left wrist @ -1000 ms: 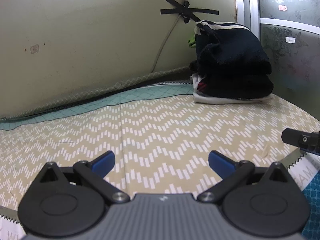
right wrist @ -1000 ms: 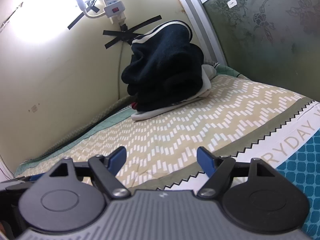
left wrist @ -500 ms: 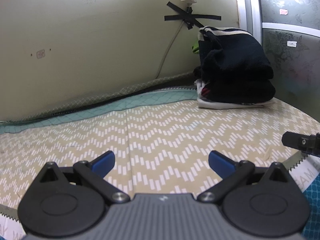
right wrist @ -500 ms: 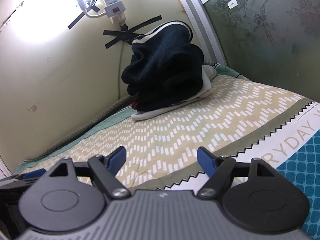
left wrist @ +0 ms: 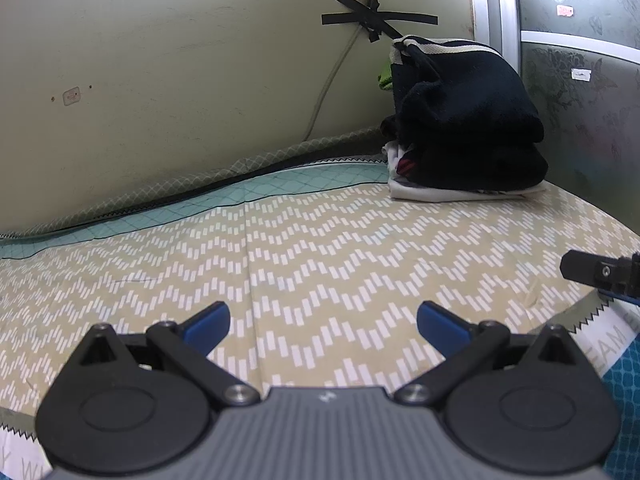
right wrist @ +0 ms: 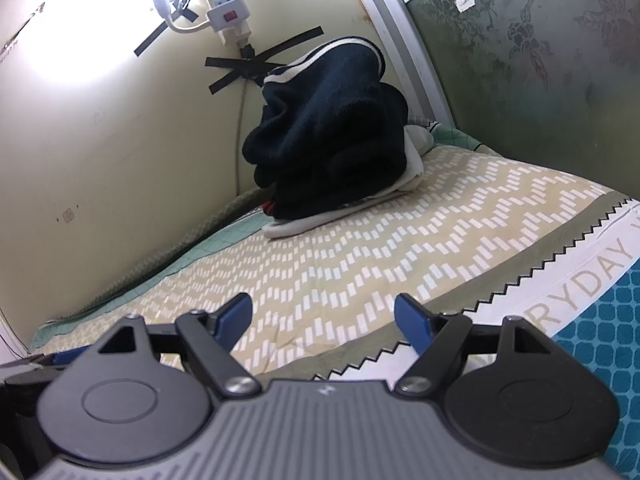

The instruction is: Fold small clothes

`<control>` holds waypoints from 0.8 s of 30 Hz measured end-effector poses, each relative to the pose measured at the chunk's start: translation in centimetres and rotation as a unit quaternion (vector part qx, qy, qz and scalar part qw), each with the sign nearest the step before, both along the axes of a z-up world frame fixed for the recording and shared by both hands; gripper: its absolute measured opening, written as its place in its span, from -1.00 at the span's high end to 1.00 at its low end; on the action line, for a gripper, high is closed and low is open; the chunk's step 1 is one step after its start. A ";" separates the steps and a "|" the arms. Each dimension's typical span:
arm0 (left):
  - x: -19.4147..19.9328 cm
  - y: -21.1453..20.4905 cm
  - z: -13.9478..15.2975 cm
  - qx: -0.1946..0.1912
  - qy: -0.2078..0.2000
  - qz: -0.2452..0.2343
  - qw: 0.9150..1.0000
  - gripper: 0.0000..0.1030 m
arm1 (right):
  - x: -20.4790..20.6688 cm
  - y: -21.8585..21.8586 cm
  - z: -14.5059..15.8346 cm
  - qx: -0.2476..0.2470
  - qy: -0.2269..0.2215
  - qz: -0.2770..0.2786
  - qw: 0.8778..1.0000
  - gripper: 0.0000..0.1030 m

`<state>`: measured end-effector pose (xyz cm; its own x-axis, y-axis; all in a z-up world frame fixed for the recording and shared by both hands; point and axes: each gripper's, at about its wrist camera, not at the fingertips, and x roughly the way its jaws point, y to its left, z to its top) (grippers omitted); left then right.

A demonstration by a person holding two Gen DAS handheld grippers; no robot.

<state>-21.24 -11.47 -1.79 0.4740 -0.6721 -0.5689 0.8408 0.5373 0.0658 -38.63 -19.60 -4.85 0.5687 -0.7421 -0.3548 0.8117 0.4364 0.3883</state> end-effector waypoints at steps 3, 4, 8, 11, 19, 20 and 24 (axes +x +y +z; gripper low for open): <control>0.0 0.0 0.0 0.000 0.000 -0.002 1.000 -1.00 | 0.0 0.1 0.0 0.000 0.000 -0.001 1.000 -0.37; -0.1 0.0 0.0 0.000 -0.001 -0.003 1.000 -1.00 | 0.0 0.1 0.0 0.000 0.000 -0.001 1.000 -0.37; -0.2 0.1 0.0 0.001 -0.006 -0.009 1.000 -1.00 | 0.0 0.1 0.0 0.000 0.000 -0.001 1.000 -0.37; -0.2 0.1 0.0 0.002 -0.006 -0.010 1.000 -1.00 | 0.0 0.0 0.0 0.000 0.000 -0.001 1.000 -0.39; -0.3 0.0 0.0 0.003 -0.006 -0.013 1.000 -1.00 | 0.0 0.1 0.0 0.000 -0.001 -0.001 1.000 -0.39; -0.3 0.0 0.0 0.004 -0.006 -0.014 1.000 -1.00 | 0.0 0.1 0.0 -0.001 -0.001 -0.001 1.000 -0.39; -0.3 0.0 0.0 0.004 -0.006 -0.014 1.000 -1.00 | 0.0 0.1 0.0 0.000 -0.001 -0.001 1.000 -0.39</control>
<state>-21.51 -11.46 -1.81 0.4610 -0.6808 -0.5692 0.8551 0.5123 0.0798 -38.64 -19.52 -4.85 0.5676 -0.7437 -0.3531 0.8119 0.4347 0.3897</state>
